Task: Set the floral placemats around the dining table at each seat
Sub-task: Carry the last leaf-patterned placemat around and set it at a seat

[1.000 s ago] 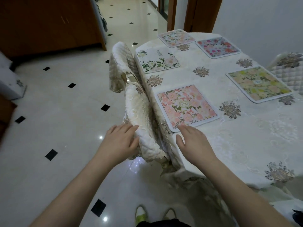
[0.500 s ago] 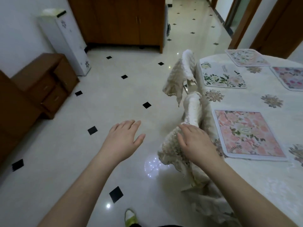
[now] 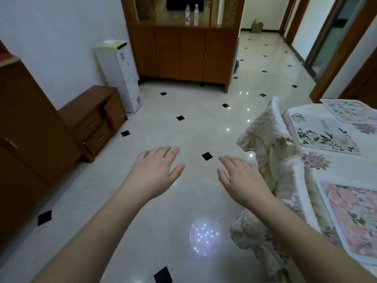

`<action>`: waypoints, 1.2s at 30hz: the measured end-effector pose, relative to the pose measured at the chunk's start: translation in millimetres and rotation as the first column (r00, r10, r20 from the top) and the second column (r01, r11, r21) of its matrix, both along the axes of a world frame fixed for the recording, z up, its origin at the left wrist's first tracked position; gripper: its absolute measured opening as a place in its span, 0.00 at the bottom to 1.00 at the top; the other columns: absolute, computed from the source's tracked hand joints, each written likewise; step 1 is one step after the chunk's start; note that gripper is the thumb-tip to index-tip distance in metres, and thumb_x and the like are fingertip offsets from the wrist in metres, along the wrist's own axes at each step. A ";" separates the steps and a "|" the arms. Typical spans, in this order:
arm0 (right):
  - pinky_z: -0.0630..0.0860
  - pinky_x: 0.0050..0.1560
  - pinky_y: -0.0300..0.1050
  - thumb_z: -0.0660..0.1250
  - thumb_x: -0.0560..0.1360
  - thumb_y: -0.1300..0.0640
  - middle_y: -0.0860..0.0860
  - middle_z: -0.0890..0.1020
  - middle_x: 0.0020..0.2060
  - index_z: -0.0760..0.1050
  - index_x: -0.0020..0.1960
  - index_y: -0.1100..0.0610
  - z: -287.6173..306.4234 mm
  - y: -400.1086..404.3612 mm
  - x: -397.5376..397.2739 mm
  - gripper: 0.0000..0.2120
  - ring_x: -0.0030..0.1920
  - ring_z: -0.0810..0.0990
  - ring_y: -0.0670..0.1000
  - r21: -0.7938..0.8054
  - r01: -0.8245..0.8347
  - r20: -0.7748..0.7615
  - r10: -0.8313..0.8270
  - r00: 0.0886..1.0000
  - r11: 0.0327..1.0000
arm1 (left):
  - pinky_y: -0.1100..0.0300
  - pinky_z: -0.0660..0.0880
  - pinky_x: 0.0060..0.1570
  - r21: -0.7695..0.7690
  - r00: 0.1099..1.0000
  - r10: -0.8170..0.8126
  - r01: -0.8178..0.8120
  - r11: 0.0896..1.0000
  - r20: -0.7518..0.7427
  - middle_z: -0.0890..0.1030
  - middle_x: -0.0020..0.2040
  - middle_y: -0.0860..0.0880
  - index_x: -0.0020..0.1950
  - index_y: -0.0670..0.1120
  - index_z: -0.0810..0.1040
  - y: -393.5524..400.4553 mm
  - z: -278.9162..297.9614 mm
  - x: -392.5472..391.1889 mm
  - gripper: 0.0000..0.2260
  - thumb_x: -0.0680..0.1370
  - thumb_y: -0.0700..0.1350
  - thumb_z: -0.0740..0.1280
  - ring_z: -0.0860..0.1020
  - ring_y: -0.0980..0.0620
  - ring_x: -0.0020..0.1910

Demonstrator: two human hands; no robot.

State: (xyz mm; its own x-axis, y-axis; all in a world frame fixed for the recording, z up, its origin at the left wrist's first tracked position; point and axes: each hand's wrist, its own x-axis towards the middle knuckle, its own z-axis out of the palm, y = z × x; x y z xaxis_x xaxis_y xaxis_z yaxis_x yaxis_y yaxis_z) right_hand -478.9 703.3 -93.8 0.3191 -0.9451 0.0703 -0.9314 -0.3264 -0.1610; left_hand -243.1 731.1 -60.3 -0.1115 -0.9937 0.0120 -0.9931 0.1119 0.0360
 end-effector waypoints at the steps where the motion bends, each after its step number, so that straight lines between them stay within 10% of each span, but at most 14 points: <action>1: 0.57 0.71 0.45 0.52 0.82 0.46 0.49 0.68 0.73 0.63 0.75 0.52 2.0 -6.6 3.1 0.23 0.72 0.65 0.50 0.003 0.001 0.001 -0.001 1.000 1.000 | 0.54 0.55 0.73 -0.002 1.000 -0.004 0.004 1.000 -0.007 0.61 0.78 0.53 0.80 0.54 0.55 -6.7 2.1 1.5 0.27 0.82 0.62 0.47 0.59 0.52 0.76; 20: 0.56 0.69 0.43 0.50 0.83 0.46 0.49 0.70 0.71 0.65 0.73 0.52 7.5 -196.1 -43.4 0.21 0.71 0.65 0.50 0.064 0.061 0.040 -0.064 0.997 0.996 | 0.55 0.57 0.71 0.034 0.995 -0.097 0.097 0.995 -0.006 0.65 0.76 0.54 0.79 0.54 0.58 -211.9 -9.0 -62.9 0.41 0.69 0.66 0.32 0.62 0.53 0.75; 26: 0.55 0.70 0.42 0.51 0.83 0.47 0.48 0.68 0.73 0.65 0.74 0.52 4.9 -253.9 -27.9 0.21 0.73 0.63 0.49 0.081 0.035 0.051 -0.039 0.998 0.996 | 0.54 0.61 0.70 0.039 0.996 -0.080 0.082 0.996 -0.047 0.67 0.75 0.53 0.79 0.53 0.58 -272.3 -15.2 -44.2 0.26 0.82 0.62 0.47 0.65 0.52 0.73; 36: 0.53 0.72 0.43 0.49 0.83 0.45 0.49 0.62 0.76 0.60 0.76 0.51 -16.0 -364.9 59.0 0.23 0.75 0.60 0.48 0.114 0.011 0.030 -0.015 0.999 0.993 | 0.55 0.58 0.72 0.028 0.996 -0.082 0.083 0.996 -0.039 0.65 0.76 0.52 0.79 0.54 0.58 -373.6 -41.8 35.2 0.40 0.70 0.65 0.33 0.62 0.52 0.75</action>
